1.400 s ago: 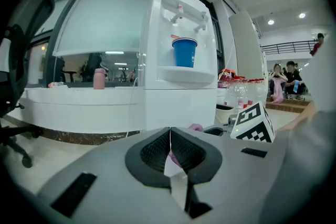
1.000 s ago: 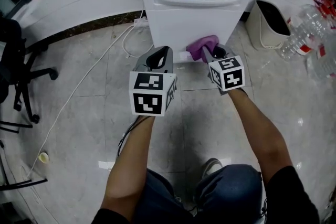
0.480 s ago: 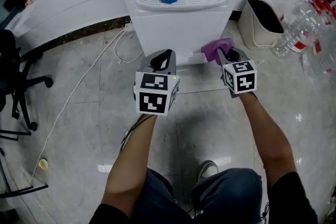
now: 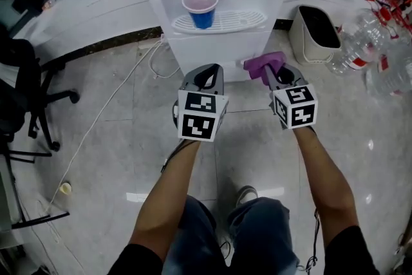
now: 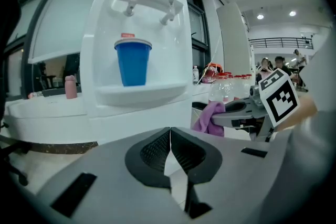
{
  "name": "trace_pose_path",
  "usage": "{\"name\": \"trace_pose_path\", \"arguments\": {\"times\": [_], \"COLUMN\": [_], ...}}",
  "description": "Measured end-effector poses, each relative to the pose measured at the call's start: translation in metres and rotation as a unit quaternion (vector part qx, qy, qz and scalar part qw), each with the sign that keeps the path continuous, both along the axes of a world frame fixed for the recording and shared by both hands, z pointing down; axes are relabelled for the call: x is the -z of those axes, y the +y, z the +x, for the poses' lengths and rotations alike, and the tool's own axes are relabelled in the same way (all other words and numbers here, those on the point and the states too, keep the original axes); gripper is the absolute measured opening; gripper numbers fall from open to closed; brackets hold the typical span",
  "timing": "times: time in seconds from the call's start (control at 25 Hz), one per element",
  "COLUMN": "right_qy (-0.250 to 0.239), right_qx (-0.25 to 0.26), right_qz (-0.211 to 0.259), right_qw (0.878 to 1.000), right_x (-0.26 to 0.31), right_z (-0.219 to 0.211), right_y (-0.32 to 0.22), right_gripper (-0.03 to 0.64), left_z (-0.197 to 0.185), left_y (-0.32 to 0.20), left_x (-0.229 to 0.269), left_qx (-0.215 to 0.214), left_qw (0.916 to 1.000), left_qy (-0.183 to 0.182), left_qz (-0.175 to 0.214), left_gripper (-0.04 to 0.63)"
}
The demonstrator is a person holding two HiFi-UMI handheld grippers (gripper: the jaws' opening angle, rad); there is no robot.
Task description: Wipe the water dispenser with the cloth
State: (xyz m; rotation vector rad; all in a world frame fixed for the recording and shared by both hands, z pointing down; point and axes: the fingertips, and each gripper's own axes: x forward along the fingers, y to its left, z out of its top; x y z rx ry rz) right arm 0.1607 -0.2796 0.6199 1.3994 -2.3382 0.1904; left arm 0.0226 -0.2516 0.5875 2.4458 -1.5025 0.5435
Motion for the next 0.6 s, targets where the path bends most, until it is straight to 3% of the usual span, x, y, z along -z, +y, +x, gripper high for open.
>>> {"name": "trace_pose_path", "arguments": {"times": [0.28, 0.6], "right_qy": [-0.013, -0.025], "right_qx": [0.002, 0.012], "right_qz": [-0.022, -0.016], "right_qw": [1.0, 0.999], "right_x": [0.107, 0.283], "right_z": [-0.002, 0.0], "right_y": [0.034, 0.06], "right_gripper": [0.041, 0.041], "left_z": [-0.002, 0.019], "left_y": [0.021, 0.036], "left_x": [0.113, 0.274], "left_qx": [-0.003, -0.017], "left_qw": [0.9997, 0.9995], "left_qy": [-0.01, -0.004], "left_qz": [-0.022, -0.027], "left_gripper": [0.028, 0.028]}}
